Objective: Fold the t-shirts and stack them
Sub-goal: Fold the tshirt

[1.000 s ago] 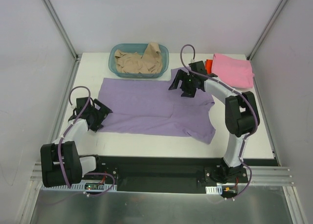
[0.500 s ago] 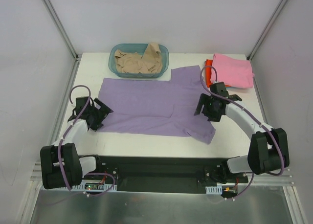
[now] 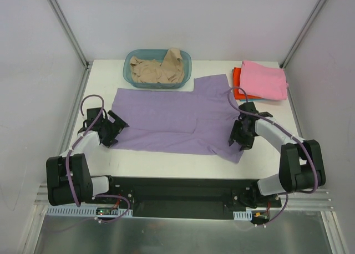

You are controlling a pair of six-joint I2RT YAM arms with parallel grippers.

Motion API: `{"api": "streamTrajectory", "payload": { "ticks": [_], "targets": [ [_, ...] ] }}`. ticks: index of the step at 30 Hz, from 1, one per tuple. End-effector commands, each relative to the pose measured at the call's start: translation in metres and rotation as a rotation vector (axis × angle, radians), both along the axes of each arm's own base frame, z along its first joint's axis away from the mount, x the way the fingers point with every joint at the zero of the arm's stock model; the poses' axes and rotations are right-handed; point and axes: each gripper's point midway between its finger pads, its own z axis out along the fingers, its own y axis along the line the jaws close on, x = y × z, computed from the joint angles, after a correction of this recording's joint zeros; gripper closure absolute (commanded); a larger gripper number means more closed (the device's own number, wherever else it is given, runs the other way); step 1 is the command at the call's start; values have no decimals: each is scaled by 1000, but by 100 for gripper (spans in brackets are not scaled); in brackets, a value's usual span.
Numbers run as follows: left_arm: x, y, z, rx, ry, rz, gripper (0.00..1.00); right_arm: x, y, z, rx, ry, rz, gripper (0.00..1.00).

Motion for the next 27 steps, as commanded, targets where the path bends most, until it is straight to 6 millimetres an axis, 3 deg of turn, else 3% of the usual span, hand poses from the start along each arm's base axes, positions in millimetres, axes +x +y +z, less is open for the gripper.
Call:
{"api": "streamTrajectory", "payload": {
  "ticks": [1, 6, 12, 18, 23, 27],
  "targets": [
    [1, 0, -4, 17, 15, -33, 1, 1, 7, -5, 38, 19, 20, 48],
    [1, 1, -5, 21, 16, -28, 1, 4, 6, -1, 32, 13, 23, 74],
    [0, 3, -7, 32, 25, -22, 1, 14, -4, 12, -28, -21, 27, 95],
    [0, 5, -9, 42, 34, -16, 1, 29, -14, 34, -96, -55, 56, 99],
    [-1, 7, -11, 51, 42, -12, 1, 13, -17, 27, -101, -12, 66, 97],
    [-1, 7, -11, 51, 43, -13, 1, 18, -21, 24, -107, -38, 70, 99]
  ]
}}
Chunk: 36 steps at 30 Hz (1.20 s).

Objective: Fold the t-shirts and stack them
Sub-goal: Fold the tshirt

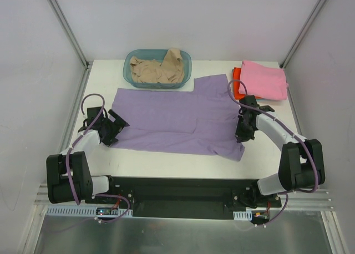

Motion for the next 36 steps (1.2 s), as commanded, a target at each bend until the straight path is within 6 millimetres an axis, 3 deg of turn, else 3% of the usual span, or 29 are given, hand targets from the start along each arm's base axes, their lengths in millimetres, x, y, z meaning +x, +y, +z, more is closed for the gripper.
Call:
{"api": "streamTrajectory", "payload": {
  "ticks": [1, 8, 11, 14, 17, 18, 19, 21, 23, 24, 25, 27, 28, 29, 31, 33, 34, 36],
  "targets": [
    [-6, 7, -12, 50, 53, -1, 1, 5, -13, 6, -41, -22, 1, 99],
    [-7, 10, -16, 59, 73, 8, 1, 49, -12, 18, -61, -77, 25, 99],
    [-8, 12, -17, 73, 81, 12, 1, 50, -21, 12, -117, -17, 26, 96],
    [-9, 15, -15, 85, 86, 18, 1, 43, -36, 6, -199, 44, -17, 85],
    [-8, 16, -11, 92, 79, 20, 0, 32, -49, 8, -274, 93, -53, 72],
    [-9, 16, -9, 92, 80, 20, 1, 30, -50, 11, -286, 96, -54, 53],
    [-8, 16, -3, 91, 64, 22, 1, 29, -52, 15, -296, 98, -53, 41],
    [-7, 12, 5, 75, 44, 13, 1, 30, -50, 28, -284, 55, -54, 26],
    [-2, 9, 22, 60, -13, 12, 1, 34, -36, 40, -239, -10, -17, 21],
    [-1, 4, 29, 37, -34, -3, 1, 35, -29, 45, -214, -38, 2, 7],
    [1, 1, 40, 26, -71, -3, 1, 38, -11, 57, -141, -106, 36, 2],
    [5, -2, 53, 7, -113, -6, 1, 36, 11, 58, -40, -147, 75, 0],
    [6, -4, 59, 3, -133, -1, 0, 42, 39, 66, 91, -206, 125, 0],
    [10, -3, 65, 9, -149, 0, 1, 35, 53, 58, 157, -194, 153, 3],
    [15, -6, 66, 4, -150, -6, 0, 36, 86, 61, 289, -230, 214, 3],
    [24, -9, 69, -2, -152, -20, 1, 35, 105, 50, 327, -218, 246, 3],
    [28, -12, 59, -9, -116, -28, 1, 34, 109, 46, 328, -203, 251, 3],
    [37, -18, 56, -30, -101, -53, 1, 35, 113, 27, 304, -154, 248, 3]
  ]
}}
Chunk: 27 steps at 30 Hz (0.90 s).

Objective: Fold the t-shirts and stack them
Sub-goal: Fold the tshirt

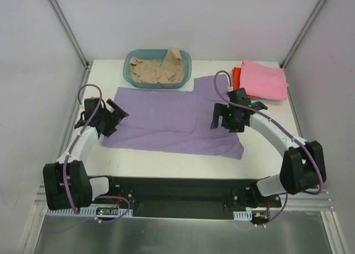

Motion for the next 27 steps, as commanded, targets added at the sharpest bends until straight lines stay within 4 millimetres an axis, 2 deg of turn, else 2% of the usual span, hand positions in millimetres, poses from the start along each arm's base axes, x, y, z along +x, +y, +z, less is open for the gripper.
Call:
{"api": "streamTrajectory", "payload": {
  "ticks": [1, 2, 4, 6, 9, 10, 14, 15, 16, 18, 19, 20, 21, 23, 24, 27],
  "targets": [
    [21, -16, -13, -58, 65, -53, 1, 4, 36, -28, 92, 69, 44, 3],
    [25, -16, -15, -55, 73, -54, 1, 3, 37, -44, 80, 114, 44, 3],
    [25, -11, -34, -38, 132, -36, 1, 4, 39, -57, 78, 148, 33, 3],
    [22, -5, -48, -14, 173, -22, 1, -3, 37, -79, 60, 216, 28, 3],
    [5, 1, -69, 21, 246, -4, 1, -20, 33, -96, 56, 272, 15, 3],
    [-5, 2, -77, 26, 275, -3, 1, -34, 30, -103, 59, 309, 18, 3],
    [-39, 8, -93, 65, 342, 5, 1, -61, 16, -107, 30, 329, 20, 3],
    [-44, 9, -89, 76, 328, 7, 0, -70, 15, -106, 35, 344, 28, 3],
    [-61, 8, -96, 75, 364, 6, 1, -73, 14, -100, 42, 332, 33, 3],
    [-76, 10, -92, 92, 358, 23, 0, -93, 9, -102, 38, 374, 37, 3],
    [-95, 10, -99, 93, 402, 37, 1, -98, 8, -102, 37, 379, 33, 3],
    [-104, 12, -100, 103, 412, 51, 1, -106, 6, -101, 36, 381, 33, 3],
    [-107, 14, -94, 114, 377, 69, 1, -113, 5, -100, 31, 395, 34, 3],
    [-128, 16, -98, 123, 406, 101, 1, -122, 4, -98, 33, 391, 35, 3],
    [-128, 16, -91, 119, 358, 118, 1, -133, 2, -101, 29, 413, 34, 3],
    [-142, 15, -89, 111, 326, 148, 1, -144, -2, -100, 30, 422, 21, 3]
  ]
}}
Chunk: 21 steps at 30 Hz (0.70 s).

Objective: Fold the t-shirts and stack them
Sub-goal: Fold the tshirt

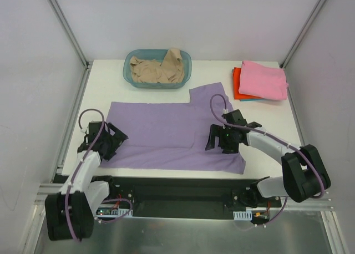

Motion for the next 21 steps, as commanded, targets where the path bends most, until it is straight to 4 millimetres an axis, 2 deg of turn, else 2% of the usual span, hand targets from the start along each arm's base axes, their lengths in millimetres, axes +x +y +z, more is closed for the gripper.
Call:
{"api": "streamTrajectory", "payload": {
  "ticks": [1, 3, 5, 9, 10, 11, 12, 13, 14, 15, 16, 17, 18, 19, 20, 21],
  "targets": [
    [-62, 9, -25, 39, 159, 87, 1, -68, -29, -23, -111, 234, -24, 3],
    [-61, 11, -20, 47, 121, 114, 1, -69, -29, -18, -110, 209, -18, 3],
    [-56, 15, -10, 61, 85, 125, 1, -61, -29, -10, -116, 172, -13, 3],
    [-35, 19, 19, 82, 24, 113, 1, -22, -22, 25, -112, 25, -7, 3],
    [-24, 21, 37, 90, -17, 113, 1, -14, -20, 33, -112, 3, 0, 3],
    [-18, 22, 42, 96, -12, 112, 1, 4, -14, 53, -103, -60, 12, 3],
    [-13, 25, 49, 108, -22, 109, 1, 16, -16, 61, -131, -99, 1, 3],
    [-1, 26, 68, 115, -59, 109, 1, 28, -17, 68, -152, -121, -7, 3],
    [5, 28, 70, 119, -44, 110, 1, 47, -14, 90, -152, -179, -18, 3],
    [16, 32, 85, 132, -73, 118, 1, 60, -15, 99, -171, -214, -15, 3],
    [22, 34, 92, 146, -76, 121, 1, 70, -13, 106, -168, -229, -21, 3],
    [30, 37, 89, 157, -44, 120, 1, 83, -15, 102, -182, -214, -30, 3],
    [43, 41, 106, 180, -71, 104, 1, 104, -11, 122, -163, -272, -33, 3],
    [51, 46, 110, 203, -63, 109, 1, 115, -10, 126, -158, -282, -39, 3],
    [60, 47, 101, 207, -14, 94, 1, 132, -11, 117, -167, -261, -49, 3],
    [67, 49, 102, 218, -2, 81, 0, 152, -10, 131, -161, -299, -67, 3]
  ]
}}
